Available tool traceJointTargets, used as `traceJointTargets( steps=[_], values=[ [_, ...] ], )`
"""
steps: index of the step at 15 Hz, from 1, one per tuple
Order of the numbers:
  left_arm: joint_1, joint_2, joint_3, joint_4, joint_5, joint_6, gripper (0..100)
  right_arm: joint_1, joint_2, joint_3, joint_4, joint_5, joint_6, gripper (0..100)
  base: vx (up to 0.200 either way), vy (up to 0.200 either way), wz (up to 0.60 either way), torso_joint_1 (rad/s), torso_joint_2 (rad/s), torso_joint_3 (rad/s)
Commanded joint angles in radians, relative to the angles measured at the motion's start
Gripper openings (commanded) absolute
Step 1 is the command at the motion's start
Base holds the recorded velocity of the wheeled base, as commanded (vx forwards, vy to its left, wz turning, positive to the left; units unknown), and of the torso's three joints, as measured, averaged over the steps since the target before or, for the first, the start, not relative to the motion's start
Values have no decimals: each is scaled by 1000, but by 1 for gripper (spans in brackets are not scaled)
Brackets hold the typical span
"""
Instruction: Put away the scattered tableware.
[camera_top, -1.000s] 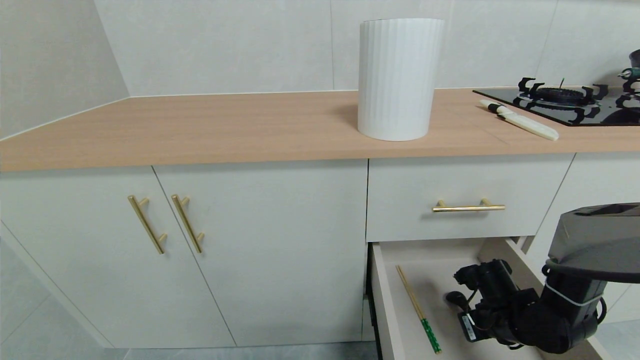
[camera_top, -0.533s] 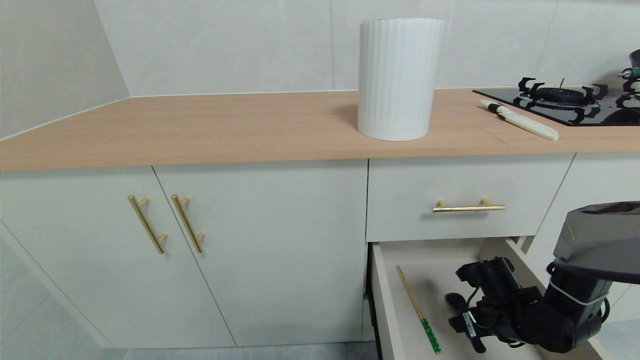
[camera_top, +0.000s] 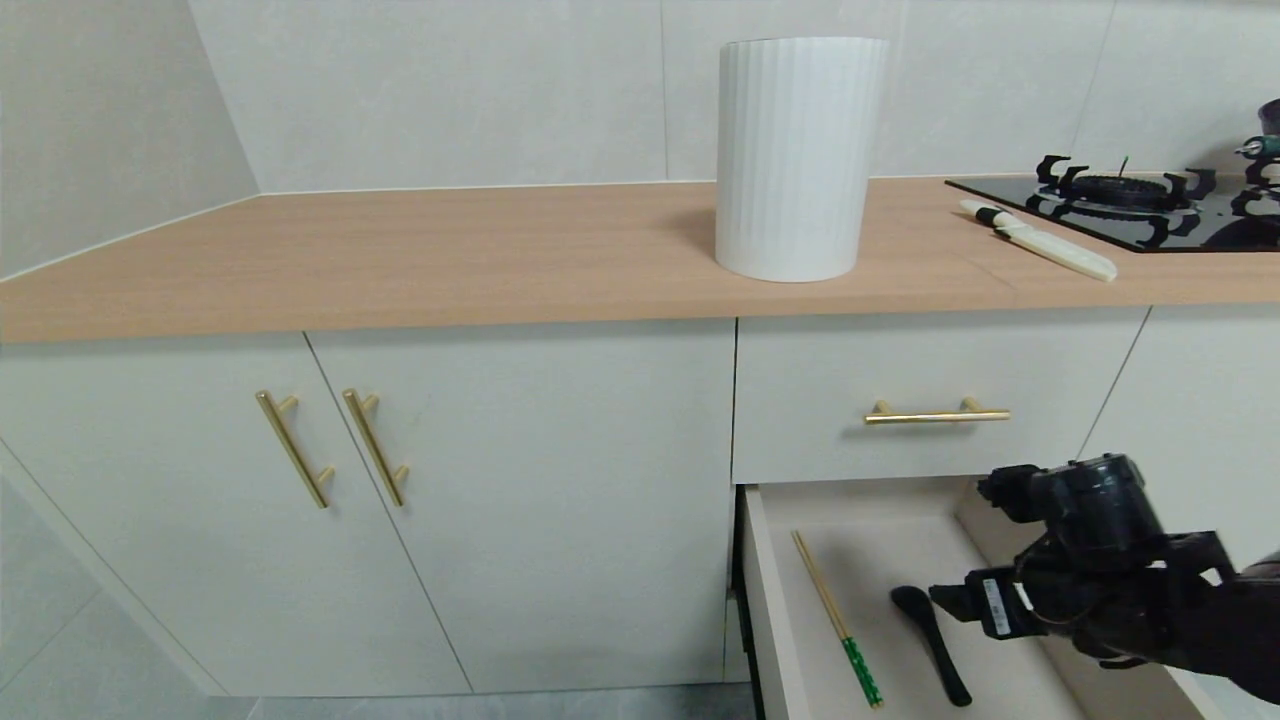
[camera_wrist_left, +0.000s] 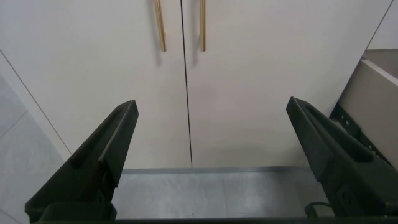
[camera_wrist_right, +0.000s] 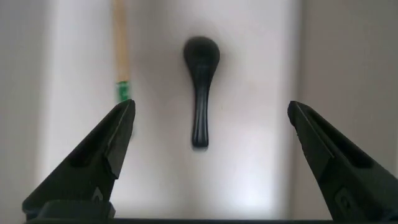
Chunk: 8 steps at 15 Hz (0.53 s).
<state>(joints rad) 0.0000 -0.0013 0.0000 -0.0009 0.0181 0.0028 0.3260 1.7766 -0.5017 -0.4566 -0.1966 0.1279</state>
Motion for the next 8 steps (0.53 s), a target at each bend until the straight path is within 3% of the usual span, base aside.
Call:
traceJointTargets(
  steps=[1,3,8],
  values=[
    [0,1,0,1,0,3,100,19,-385,3,263,72,10,100,0,0,0,0,0,0],
    [0,1,0,-1,0,-3,100,38,-483,-31,406,91,9,100,0,0,0,0,0,0],
    [0,1,0,-1,0,0,100,104,-529,-35,493,89,4,100,0,0,0,0,0,0]
  ],
)
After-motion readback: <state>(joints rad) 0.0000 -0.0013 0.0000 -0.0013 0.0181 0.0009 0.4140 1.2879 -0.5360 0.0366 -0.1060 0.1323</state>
